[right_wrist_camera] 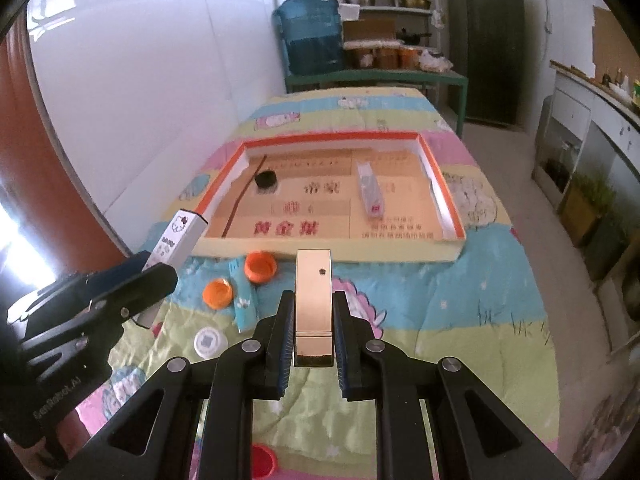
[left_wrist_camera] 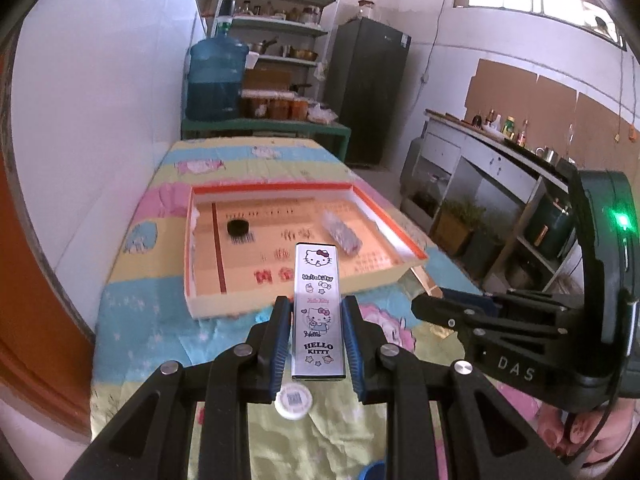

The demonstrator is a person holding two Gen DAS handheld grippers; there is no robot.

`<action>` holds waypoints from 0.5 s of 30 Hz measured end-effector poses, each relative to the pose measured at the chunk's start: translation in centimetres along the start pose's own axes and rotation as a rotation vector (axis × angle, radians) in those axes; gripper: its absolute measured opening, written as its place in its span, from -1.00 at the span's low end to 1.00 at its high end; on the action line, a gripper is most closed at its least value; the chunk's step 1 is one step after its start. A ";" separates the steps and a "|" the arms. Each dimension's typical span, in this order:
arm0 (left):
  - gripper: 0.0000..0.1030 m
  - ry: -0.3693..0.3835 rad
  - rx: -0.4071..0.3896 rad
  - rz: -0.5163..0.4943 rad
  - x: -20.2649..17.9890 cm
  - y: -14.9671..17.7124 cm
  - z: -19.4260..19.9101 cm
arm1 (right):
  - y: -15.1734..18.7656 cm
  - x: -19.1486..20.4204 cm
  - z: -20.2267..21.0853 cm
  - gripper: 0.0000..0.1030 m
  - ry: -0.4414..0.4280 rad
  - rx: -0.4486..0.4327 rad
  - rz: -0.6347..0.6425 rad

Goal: Organize rigid objects
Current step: 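Carry the Hello Kitty box and gold bar over the tray with both grippers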

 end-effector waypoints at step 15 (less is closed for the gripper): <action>-0.49 -0.014 -0.049 -0.016 0.4 -4.0 -1.1 | -3.1 -0.3 -1.0 -0.65 -0.001 -0.031 0.028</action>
Point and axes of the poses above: each gripper's, at about its wrist camera, not at the fingertips, and z roughly against the way its jaws point, x to its left, y to its underside, the point moved 10 cm from there along -z, roughly the way its jaws point, and after that the axes turned 2 degrees about y, right-handed, at the moved point
